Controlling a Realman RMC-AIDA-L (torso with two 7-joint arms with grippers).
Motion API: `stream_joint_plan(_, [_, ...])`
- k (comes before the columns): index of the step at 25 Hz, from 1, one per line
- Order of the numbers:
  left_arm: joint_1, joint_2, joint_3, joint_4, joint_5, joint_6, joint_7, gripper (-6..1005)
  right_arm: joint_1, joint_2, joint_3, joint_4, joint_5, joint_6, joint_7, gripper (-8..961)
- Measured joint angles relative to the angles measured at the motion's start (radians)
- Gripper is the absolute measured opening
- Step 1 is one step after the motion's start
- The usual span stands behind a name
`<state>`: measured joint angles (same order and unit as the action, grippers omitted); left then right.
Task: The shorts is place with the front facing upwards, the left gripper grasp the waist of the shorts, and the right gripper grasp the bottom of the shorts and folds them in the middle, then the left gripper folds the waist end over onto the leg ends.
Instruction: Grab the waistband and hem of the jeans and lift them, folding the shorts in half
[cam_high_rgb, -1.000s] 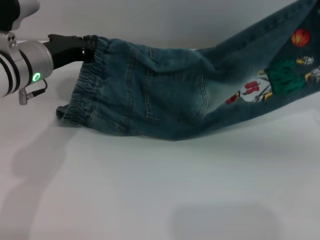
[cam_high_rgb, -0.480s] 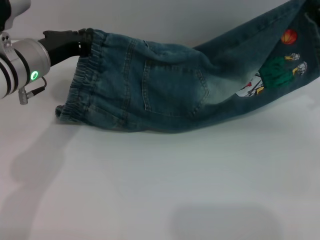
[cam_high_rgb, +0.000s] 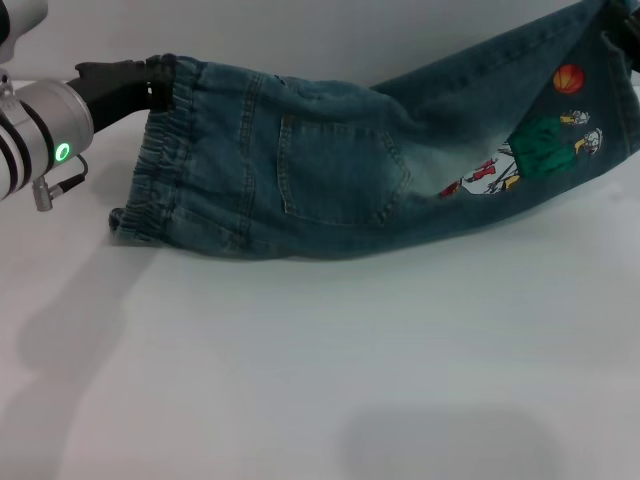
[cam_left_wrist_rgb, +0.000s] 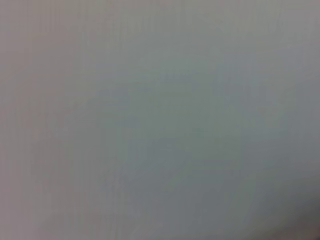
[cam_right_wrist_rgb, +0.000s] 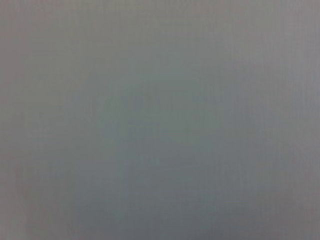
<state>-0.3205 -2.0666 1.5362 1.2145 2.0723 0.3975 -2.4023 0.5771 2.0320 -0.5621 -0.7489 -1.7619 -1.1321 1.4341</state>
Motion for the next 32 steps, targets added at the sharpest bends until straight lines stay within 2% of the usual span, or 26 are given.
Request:
stream_joint_plan(10, [-0.007,0.0,0.024,-0.019,-0.002,-0.038,-0.014,55,0.038,-0.003,-0.094,0.018,-0.004,0.164,0.044,142])
stream_joint_plan(20, [-0.01,0.0,0.026,-0.03,-0.002,-0.06,-0.022,55,0.079,-0.004,-0.124,0.081,-0.013,0.278,0.044,145])
stream_joint_plan(32, [-0.039,0.001,0.037,-0.063,-0.001,-0.066,-0.025,55,0.102,-0.004,-0.141,0.101,-0.014,0.33,0.037,149])
